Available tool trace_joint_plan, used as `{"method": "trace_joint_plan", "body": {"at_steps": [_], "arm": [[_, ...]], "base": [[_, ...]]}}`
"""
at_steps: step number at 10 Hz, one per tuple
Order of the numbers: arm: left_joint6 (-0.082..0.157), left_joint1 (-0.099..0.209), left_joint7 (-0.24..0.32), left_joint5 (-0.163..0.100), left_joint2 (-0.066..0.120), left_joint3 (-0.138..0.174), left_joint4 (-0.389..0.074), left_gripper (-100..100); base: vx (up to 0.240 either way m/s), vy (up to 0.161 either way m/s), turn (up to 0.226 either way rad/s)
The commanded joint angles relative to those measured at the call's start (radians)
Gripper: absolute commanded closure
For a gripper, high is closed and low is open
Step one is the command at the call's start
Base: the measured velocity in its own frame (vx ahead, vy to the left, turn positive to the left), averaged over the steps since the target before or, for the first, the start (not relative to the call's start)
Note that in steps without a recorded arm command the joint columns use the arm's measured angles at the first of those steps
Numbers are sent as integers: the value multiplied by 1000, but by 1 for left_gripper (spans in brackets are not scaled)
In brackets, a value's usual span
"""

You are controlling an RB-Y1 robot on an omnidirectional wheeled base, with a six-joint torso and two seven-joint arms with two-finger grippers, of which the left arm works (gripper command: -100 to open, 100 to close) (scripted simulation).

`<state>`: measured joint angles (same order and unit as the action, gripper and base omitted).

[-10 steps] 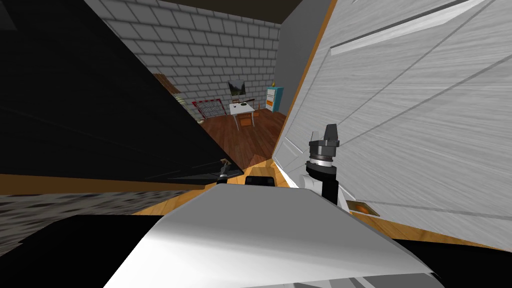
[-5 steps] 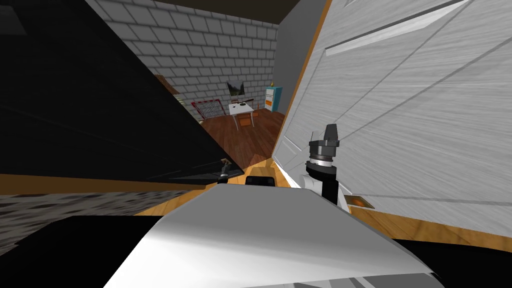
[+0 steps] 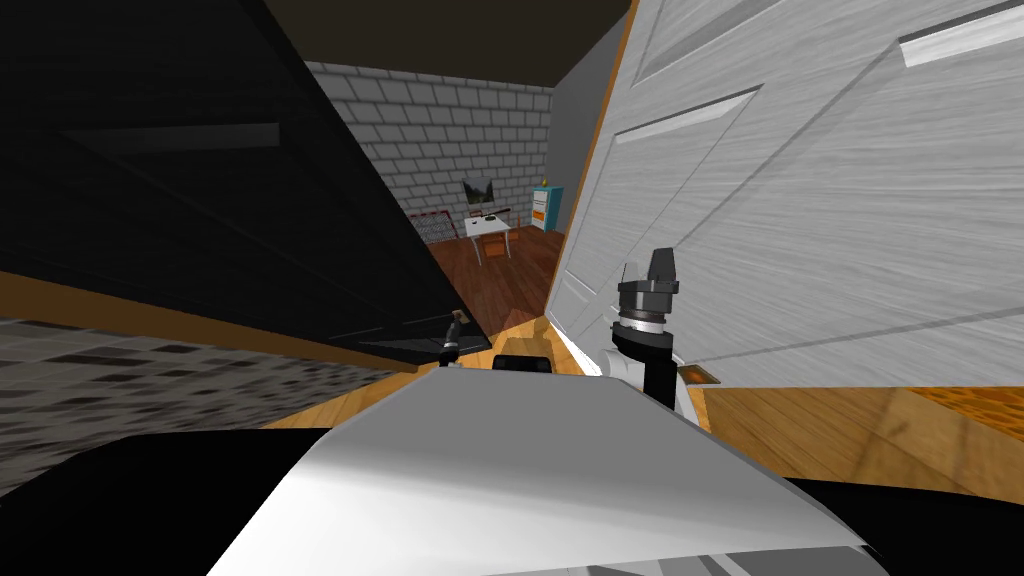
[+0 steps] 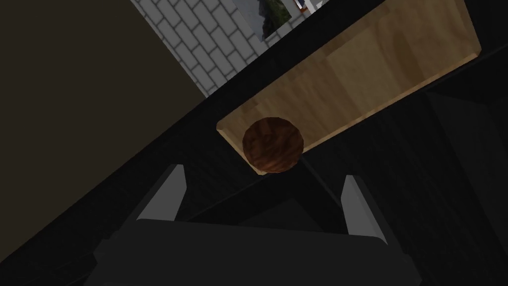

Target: Pull the door open

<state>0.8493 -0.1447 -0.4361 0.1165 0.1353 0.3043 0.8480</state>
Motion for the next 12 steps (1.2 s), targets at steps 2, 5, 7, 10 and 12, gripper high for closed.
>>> {"method": "trace_joint_plan", "body": {"at_steps": [2,5,7,10,12], "arm": [[-11,22,57,-24,-1,-9,-11,-100],[-31,64,149,-70,-10,-28,-32,-100],[-38,78,192,-86,-14,-34,-39,-100],[-51,105,259,-117,-23,-46,-53,-100],[-64,131,319,-145,-33,-57,-66,-100]], "base": [[-81,-2,5],[-63,7,9],[-63,3,3],[-76,12,7],[-69,1,9]]}}
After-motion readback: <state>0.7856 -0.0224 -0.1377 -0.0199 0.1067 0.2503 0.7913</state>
